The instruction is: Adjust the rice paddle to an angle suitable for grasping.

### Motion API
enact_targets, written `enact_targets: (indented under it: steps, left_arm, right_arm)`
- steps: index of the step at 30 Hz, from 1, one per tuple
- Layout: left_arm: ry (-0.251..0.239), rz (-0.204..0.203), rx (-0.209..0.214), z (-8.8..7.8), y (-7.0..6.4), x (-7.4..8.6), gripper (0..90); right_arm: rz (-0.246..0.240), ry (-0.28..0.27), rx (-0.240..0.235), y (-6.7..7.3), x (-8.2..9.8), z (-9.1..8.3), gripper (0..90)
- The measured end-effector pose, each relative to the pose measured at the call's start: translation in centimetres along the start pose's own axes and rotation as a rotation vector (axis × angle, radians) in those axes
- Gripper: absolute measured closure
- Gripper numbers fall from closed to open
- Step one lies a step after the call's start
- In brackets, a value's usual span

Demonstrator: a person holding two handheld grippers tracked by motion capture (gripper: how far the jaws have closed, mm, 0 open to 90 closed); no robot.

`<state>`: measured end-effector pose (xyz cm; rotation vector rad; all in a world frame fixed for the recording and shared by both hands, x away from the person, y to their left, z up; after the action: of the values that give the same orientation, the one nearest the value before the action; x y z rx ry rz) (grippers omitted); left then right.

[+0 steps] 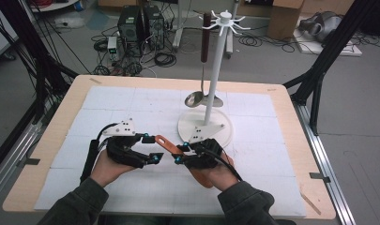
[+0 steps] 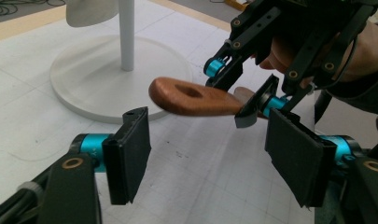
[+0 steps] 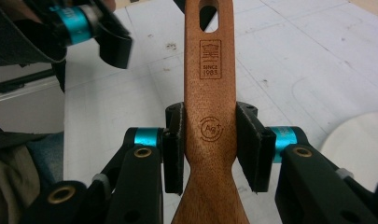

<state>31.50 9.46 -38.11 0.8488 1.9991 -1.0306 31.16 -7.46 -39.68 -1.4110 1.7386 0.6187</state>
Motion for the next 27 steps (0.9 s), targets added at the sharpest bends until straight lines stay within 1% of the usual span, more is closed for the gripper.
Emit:
enact_targets:
  steps: [2, 4, 8, 12, 18, 21, 24, 27]
  left_arm:
    - [0.003, -0.003, 0.007, 0.0, 0.0, 0.0, 34.3]
    - [0.002, 0.002, 0.009, 0.1, 0.0, 0.0, 37.5]
    - [0.010, -0.007, 0.013, 0.2, 0.2, 0.1, 40.7]
    - [0.006, -0.019, 0.020, 0.2, 0.3, 0.0, 44.1]
    - [0.008, -0.011, 0.033, 0.1, 0.2, 0.0, 52.3]
    - [0.014, -0.003, 0.040, 0.1, 0.1, 0.1, 56.2]
    - [0.027, 0.008, 0.054, 0.2, -0.1, 0.2, 60.4]
    - [0.032, 0.007, 0.063, 0.3, -0.2, 0.2, 62.2]
  right_arm:
    - [-0.006, 0.003, -0.003, 0.2, -0.1, 0.4, 65.5]
    - [-0.009, -0.002, -0.003, 0.4, -0.2, 0.7, 65.5]
    - [-0.019, -0.007, -0.005, 0.7, -0.6, 1.2, 65.5]
    - [-0.029, -0.015, -0.006, 0.9, -0.8, 1.6, 65.4]
    - [-0.024, -0.027, -0.014, 1.2, -1.1, 1.8, 65.3]
    - [-0.030, -0.031, -0.017, 1.3, -1.1, 1.9, 65.2]
    - [-0.032, -0.020, -0.013, 1.4, -1.1, 1.9, 65.0]
    - [-0.030, -0.012, -0.017, 1.6, -1.0, 2.0, 64.9]
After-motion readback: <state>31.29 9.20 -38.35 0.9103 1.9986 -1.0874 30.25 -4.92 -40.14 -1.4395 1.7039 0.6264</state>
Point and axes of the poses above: each handheld gripper's, and its own axes: z roughly forward along the jaws, x roughly out of its underside, y roughly to its left, the point moved 6 cm from there along z, roughly forward along the jaws, and after that the axes turned 13 degrees about -z, right-handed, at the moved point
